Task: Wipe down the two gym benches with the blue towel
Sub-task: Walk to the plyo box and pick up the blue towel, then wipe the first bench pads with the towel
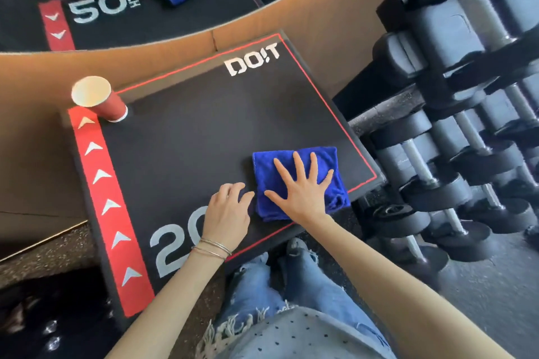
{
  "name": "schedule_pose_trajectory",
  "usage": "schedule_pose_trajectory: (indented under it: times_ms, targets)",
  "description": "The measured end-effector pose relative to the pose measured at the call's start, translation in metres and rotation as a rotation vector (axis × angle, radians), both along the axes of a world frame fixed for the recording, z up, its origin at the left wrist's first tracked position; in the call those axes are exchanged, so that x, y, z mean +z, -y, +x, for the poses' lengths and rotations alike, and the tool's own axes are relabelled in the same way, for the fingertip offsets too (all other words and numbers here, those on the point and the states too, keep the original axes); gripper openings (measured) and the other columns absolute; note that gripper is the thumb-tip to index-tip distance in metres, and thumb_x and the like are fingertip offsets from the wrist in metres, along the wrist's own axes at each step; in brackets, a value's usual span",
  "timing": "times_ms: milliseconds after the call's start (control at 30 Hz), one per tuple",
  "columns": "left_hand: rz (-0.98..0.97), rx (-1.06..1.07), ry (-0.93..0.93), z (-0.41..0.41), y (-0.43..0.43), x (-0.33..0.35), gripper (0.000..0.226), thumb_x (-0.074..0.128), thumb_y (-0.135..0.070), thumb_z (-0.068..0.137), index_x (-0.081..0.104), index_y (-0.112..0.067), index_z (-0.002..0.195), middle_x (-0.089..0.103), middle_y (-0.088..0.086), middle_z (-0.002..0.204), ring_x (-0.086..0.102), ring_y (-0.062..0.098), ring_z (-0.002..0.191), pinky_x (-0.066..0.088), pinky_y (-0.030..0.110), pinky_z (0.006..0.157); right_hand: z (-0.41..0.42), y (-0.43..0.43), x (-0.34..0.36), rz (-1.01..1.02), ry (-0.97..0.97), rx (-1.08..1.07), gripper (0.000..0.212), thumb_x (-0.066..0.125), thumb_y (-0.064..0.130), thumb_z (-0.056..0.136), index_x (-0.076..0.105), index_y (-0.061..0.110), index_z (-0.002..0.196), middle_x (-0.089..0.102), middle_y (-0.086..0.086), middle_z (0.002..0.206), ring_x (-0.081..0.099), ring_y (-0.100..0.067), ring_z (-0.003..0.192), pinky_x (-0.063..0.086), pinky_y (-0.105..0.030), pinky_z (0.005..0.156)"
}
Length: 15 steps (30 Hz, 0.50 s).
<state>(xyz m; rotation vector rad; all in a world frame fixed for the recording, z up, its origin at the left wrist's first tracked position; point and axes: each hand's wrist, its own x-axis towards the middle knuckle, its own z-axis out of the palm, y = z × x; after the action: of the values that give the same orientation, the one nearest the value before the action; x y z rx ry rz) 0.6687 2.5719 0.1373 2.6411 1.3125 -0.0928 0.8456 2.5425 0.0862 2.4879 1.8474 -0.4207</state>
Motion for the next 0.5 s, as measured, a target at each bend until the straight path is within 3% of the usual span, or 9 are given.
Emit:
schedule_pose_trajectory:
  times_ms: [100,267,367,500]
  targets:
    - [-0.027,-0.079,0.004,-0.010,-0.012,-0.003,0.049,0.085,-0.005,0.045,0.074,-0.012,0.093,0.070,0.009,0.101,0.067,0.031,0.088,0.057,0.035,0.066,-0.001,0.024,-0.004,0.099,0.078,0.015,0.071,0.037,0.078,0.075,0.033,0.047,0.139,0.028,-0.001,0.154,0.015,-0.046,0.140,0.018,-0.078,0.095]
    - [-0.040,-0.219,0.040,-0.016,-0.030,-0.007,0.046,0.081,-0.001,0.048,0.075,-0.011,0.093,0.070,0.010,0.101,0.068,0.030,0.088,0.057,0.035,0.066,-0.009,0.009,0.000,0.083,0.101,-0.159,0.068,0.051,0.076,0.069,0.043,0.050,0.131,0.042,0.003,0.145,0.031,-0.047,0.131,0.029,-0.068,0.094]
    - [-0.036,-0.298,0.048,-0.012,-0.036,-0.006,0.043,0.080,-0.001,0.051,0.074,-0.011,0.093,0.070,0.010,0.101,0.068,0.030,0.089,0.057,0.034,0.068,-0.019,0.013,-0.001,0.157,0.142,-0.218,0.056,0.058,0.067,0.068,0.058,0.041,0.118,0.055,0.000,0.130,0.048,-0.044,0.114,0.041,-0.054,0.080]
    - [-0.057,-0.390,0.034,-0.005,-0.036,-0.004,0.041,0.080,-0.010,0.057,0.073,-0.012,0.097,0.070,0.008,0.102,0.066,0.030,0.093,0.056,0.035,0.070,-0.028,0.020,0.002,0.229,0.215,-0.234,0.033,0.062,0.051,0.071,0.066,0.031,0.097,0.065,-0.002,0.106,0.056,-0.035,0.083,0.041,-0.038,0.063]
